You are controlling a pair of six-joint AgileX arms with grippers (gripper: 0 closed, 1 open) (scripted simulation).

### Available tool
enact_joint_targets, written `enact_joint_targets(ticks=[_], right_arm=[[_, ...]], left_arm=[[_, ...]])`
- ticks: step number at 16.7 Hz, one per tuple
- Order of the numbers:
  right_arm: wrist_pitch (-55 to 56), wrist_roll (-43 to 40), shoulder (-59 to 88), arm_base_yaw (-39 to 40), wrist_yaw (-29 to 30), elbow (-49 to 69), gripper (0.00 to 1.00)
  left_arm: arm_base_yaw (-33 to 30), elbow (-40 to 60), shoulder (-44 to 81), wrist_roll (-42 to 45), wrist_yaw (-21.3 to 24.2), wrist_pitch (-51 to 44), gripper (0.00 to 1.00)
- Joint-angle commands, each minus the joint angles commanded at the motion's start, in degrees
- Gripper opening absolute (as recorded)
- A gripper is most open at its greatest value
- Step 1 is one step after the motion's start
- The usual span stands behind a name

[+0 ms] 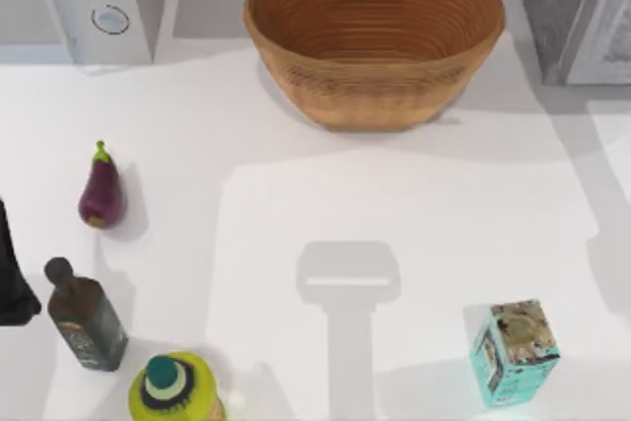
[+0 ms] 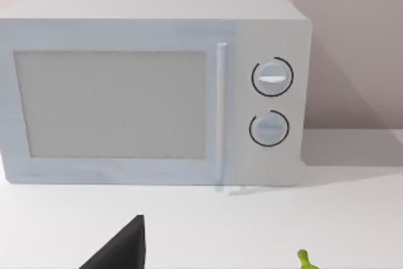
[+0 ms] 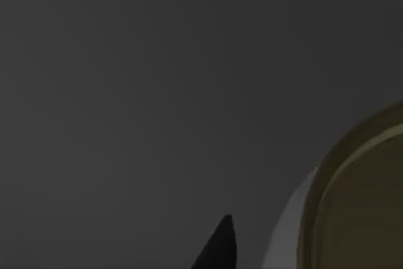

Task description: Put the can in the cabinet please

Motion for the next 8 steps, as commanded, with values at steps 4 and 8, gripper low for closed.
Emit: enact_joint_targets(ticks=[4, 8], right_arm=[[-3.13, -0.11, 8.00, -1.37, -0.89, 8.81, 0.00], [-3.53, -0.13, 8.84, -1.58, -1.02, 9.62, 0.00]], left_arm=[[0.00, 0.00, 0.00, 0.00, 0.00, 0.00, 1.00], [0.00, 0.00, 0.00, 0.00, 0.00, 0.00, 1.00]])
